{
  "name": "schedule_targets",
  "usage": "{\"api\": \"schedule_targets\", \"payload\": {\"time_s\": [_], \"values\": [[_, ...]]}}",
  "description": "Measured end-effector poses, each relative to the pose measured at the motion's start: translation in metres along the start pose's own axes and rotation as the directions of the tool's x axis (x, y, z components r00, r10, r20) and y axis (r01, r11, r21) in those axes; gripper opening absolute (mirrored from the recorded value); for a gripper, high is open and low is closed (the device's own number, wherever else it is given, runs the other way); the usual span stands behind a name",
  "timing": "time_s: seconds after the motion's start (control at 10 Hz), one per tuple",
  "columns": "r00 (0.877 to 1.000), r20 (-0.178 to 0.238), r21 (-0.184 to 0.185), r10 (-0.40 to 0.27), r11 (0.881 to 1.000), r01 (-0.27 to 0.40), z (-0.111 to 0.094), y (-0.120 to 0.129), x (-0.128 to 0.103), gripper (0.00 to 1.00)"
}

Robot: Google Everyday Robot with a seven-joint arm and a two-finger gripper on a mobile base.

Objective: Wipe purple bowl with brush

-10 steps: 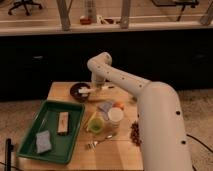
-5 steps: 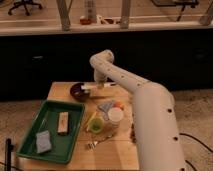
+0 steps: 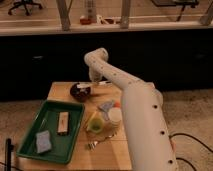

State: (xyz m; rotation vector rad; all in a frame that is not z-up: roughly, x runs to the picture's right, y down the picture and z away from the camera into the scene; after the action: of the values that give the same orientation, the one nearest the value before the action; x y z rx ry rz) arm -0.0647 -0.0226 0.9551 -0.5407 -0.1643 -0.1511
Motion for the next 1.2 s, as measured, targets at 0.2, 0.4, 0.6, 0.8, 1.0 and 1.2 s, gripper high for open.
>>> {"api": "schedule_targets", "payload": {"time_s": [0.2, 0.4, 0.6, 0.8, 1.0, 1.2], "values": [[0.999, 0.013, -0.006, -0.049, 0.999, 0.049, 0.002, -0.001, -0.022, 0.00], [0.997, 0.007, -0.005, -0.077, 0.997, 0.077, 0.001, 0.003, -0.022, 0.00], [0.994, 0.022, -0.010, -0.108, 0.994, 0.108, -0.002, 0.013, -0.032, 0.00], [0.995, 0.019, -0.010, -0.099, 0.995, 0.100, -0.007, 0.029, -0.019, 0.00], [0.997, 0.014, -0.011, -0.076, 0.997, 0.076, -0.012, 0.039, 0.002, 0.00], [0.999, 0.010, -0.013, -0.046, 0.999, 0.046, -0.014, 0.044, 0.016, 0.00]]}}
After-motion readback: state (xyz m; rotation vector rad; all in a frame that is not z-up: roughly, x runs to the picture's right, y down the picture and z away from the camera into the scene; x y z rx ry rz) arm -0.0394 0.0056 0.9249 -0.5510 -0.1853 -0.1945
